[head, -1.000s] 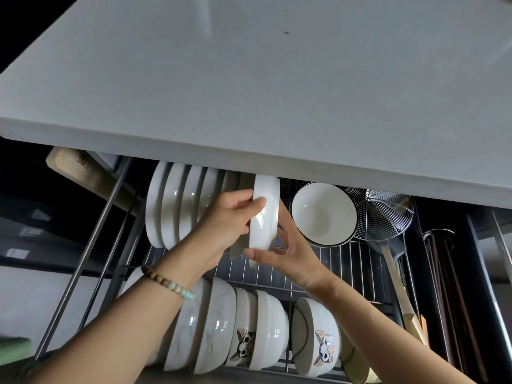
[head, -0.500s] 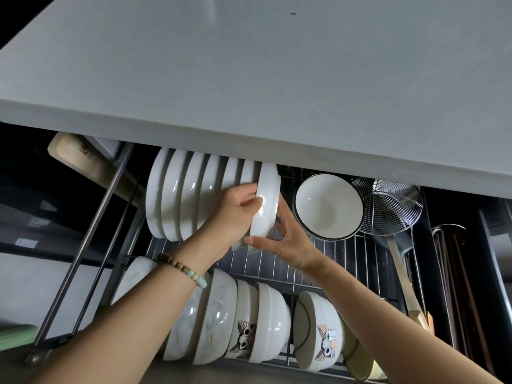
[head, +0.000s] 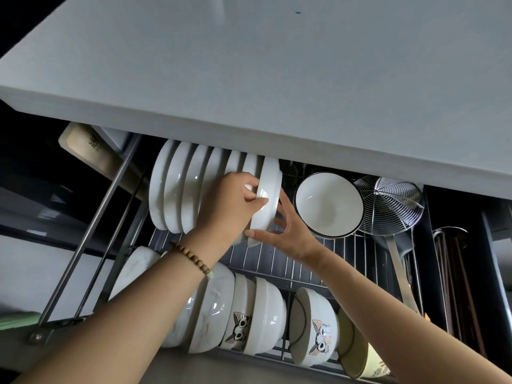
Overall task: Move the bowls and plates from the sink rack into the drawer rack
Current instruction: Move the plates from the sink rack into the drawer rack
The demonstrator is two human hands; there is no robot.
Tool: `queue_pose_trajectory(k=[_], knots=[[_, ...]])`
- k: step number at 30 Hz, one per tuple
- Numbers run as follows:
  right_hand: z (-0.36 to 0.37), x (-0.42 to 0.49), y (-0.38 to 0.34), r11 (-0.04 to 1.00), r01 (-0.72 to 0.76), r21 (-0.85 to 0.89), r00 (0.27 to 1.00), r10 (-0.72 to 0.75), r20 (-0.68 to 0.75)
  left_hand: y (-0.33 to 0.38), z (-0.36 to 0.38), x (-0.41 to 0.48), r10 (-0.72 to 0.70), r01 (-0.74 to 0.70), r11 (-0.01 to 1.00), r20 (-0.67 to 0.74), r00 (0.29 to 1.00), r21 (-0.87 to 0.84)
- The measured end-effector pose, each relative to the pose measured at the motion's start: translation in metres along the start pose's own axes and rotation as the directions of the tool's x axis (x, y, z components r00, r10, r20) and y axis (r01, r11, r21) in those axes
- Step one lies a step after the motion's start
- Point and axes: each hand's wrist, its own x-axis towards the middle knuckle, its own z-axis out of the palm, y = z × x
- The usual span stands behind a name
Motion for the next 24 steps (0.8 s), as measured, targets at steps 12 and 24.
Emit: queue_pose_trajectory(k=[12,24], knots=[[-0.004,-0.123,-0.06,0.979,-0.144,-0.143,0.987,0.153,0.054,-0.035,-0.078,-0.103,0.078,-0.118,0.955,0.154,0.985,0.272],[0.047,-0.253,-0.083,0.579,0.127,-0.806,0.991,-0.051,0.12,-0.065,-0.105,-0.213,0.376,-0.476,0.763,0.298,0.877,0.439]])
